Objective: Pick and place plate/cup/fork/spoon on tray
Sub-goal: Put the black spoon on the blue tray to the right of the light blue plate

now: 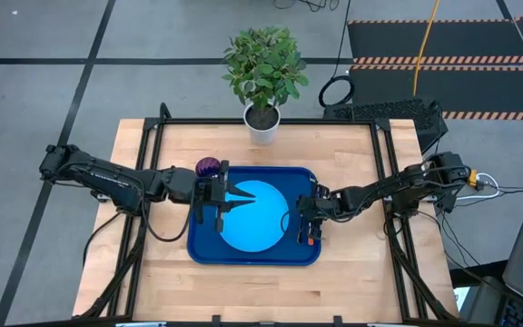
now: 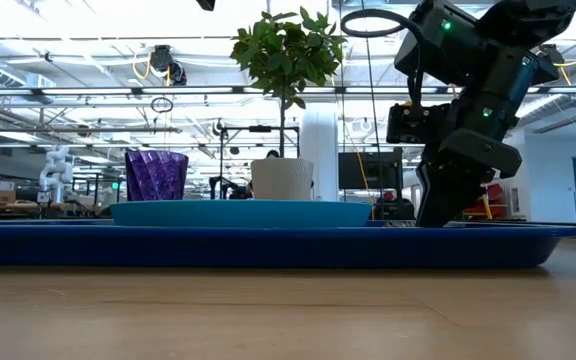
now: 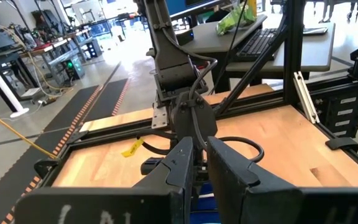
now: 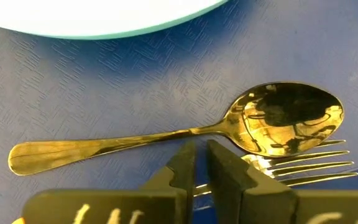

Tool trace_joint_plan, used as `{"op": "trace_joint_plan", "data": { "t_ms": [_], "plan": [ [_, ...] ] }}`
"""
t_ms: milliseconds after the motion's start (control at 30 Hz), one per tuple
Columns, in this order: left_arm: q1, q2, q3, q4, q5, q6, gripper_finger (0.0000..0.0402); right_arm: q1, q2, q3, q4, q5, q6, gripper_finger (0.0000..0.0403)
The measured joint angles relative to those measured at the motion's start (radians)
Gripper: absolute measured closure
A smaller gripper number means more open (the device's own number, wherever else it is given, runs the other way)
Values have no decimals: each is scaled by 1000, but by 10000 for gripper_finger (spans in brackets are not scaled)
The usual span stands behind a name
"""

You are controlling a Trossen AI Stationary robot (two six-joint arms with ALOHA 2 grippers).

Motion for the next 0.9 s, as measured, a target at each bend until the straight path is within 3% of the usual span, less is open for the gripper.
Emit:
{"op": "trace_joint_plan", "data": {
  "t_ms": [900],
  "plan": [
    [0, 0, 0, -1, 0, 0, 350, 0, 0, 0, 4, 0, 4, 369]
  ]
}}
